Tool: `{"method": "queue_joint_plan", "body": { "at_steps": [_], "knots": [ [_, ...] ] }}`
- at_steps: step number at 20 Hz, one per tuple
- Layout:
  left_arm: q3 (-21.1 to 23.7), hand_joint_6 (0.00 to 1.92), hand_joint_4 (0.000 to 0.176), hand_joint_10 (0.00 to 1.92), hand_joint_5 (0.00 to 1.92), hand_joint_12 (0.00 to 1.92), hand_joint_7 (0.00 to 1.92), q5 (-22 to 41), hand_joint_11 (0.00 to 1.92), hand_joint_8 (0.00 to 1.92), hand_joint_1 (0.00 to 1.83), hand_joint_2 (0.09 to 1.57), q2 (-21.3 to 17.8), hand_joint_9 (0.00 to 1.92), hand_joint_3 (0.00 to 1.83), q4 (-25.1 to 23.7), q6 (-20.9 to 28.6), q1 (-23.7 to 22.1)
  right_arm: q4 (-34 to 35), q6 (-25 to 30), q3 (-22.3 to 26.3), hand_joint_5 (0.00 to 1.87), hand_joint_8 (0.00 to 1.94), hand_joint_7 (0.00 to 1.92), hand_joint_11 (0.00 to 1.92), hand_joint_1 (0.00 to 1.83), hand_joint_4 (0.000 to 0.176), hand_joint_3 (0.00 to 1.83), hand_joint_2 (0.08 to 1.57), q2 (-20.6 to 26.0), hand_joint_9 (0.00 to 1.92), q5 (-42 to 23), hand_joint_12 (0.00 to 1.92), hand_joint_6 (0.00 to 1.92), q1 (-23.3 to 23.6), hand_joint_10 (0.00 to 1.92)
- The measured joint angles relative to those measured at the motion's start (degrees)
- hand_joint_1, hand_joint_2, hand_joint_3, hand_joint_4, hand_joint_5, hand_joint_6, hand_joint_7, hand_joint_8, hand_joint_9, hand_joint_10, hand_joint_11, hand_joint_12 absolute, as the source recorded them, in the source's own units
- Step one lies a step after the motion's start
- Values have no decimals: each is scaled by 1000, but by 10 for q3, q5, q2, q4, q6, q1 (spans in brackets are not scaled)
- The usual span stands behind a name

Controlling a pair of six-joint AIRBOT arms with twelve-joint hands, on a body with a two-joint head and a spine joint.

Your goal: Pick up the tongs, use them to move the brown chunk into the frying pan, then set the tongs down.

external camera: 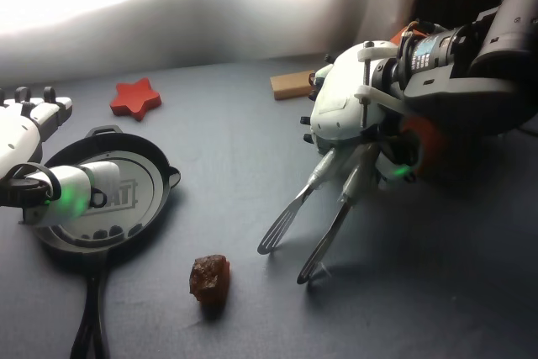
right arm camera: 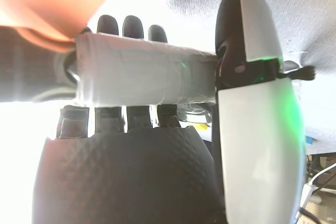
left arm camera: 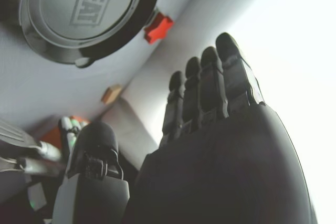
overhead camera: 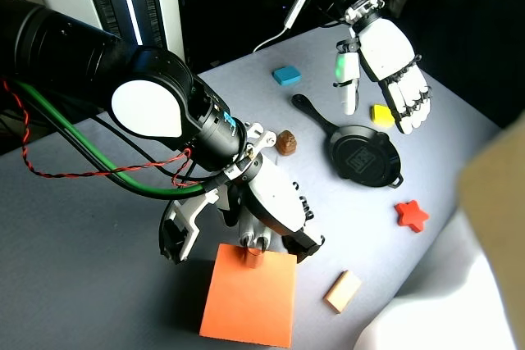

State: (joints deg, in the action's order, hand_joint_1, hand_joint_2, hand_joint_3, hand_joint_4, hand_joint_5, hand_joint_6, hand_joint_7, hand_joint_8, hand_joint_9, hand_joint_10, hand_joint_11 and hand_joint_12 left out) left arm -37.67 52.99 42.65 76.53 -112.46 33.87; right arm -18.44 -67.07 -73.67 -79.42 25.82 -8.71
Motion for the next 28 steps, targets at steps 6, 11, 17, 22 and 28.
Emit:
{"method": "queue_joint_plan", "body": {
  "at_steps": [6,11,17,22,28],
  "knots": [
    [3,2,30,2,84,211,68,1,0,2,52,1307,0,54,1,0,0,5,2,0,0,893,9,1025,439,1127,0,14,1143,0,970,-3,1254,896,9,58],
    [3,3,29,4,63,228,66,1,0,2,48,1308,0,51,1,-2,0,7,2,7,16,801,5,1042,436,1107,0,5,1202,6,991,3,1308,1239,28,53],
    [2,6,31,2,66,253,65,2,0,1,55,1300,0,56,0,-3,4,13,1,61,60,829,4,1055,452,1114,0,0,1190,34,1005,16,1320,1200,60,52],
    [2,4,29,1,56,198,69,2,0,3,68,1306,0,47,0,-2,13,14,-3,167,126,806,4,1038,428,1106,0,2,1202,89,992,23,1326,1234,78,44],
    [2,1,29,1,58,213,65,2,0,0,61,1311,0,53,1,-2,16,16,-159,374,201,813,1,1033,414,1108,0,0,1199,131,980,35,1321,1224,81,35]
  ]
}}
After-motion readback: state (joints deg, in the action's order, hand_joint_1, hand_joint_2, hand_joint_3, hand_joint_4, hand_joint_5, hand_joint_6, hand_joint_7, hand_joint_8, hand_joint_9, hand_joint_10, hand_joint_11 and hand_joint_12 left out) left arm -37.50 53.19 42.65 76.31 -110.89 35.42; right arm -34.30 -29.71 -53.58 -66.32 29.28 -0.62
